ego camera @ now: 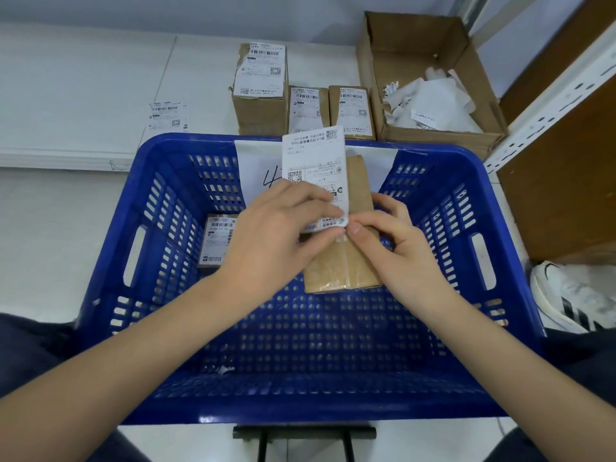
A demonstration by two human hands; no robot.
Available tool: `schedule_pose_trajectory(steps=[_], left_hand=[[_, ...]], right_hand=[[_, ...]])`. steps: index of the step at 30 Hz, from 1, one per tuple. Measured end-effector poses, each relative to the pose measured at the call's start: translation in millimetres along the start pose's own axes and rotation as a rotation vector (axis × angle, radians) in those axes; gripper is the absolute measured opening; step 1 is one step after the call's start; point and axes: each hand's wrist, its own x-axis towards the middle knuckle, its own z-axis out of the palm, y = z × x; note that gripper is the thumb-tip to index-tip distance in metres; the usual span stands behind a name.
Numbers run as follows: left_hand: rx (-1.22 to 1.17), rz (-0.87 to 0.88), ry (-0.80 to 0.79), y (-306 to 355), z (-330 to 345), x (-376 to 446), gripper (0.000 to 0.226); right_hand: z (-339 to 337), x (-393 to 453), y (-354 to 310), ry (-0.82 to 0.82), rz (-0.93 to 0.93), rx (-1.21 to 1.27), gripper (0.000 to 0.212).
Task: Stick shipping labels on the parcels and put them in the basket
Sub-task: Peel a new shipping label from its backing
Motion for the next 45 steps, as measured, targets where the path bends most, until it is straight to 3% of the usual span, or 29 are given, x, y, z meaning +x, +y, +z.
schedule_pose_trajectory(steps=[14,23,32,39,45], left_hand=[[-0.057,-0.017,0.007,-1.3,5.1,-1.4,0.031],[-0.109,-0.090,0.012,-0.2,3.3,0.1,0.032],[-0.231,-0.195,0.046,-2.0,-3.8,4.2,0.030],[-0.063,-0.012,0.016,3.6,1.6,-4.0,0.029],[-0.115,-0.027,0.008,5.5,4.9,-6.5,0.029]], right_hand=[[-2.8,2.3,2.3,0.004,-0.012,-0.019,0.018],[-1.3,1.3,5.2,0.003,-0.079,-0.077,0.020],[0.2,1.1,5.2,0.027,-0.012,-0.059,0.019],[-2.5,2.7,-0.1,0.030,0.109,0.035,0.008],[-4.5,3.8,1.2,0.009,0.096,0.000,0.021]])
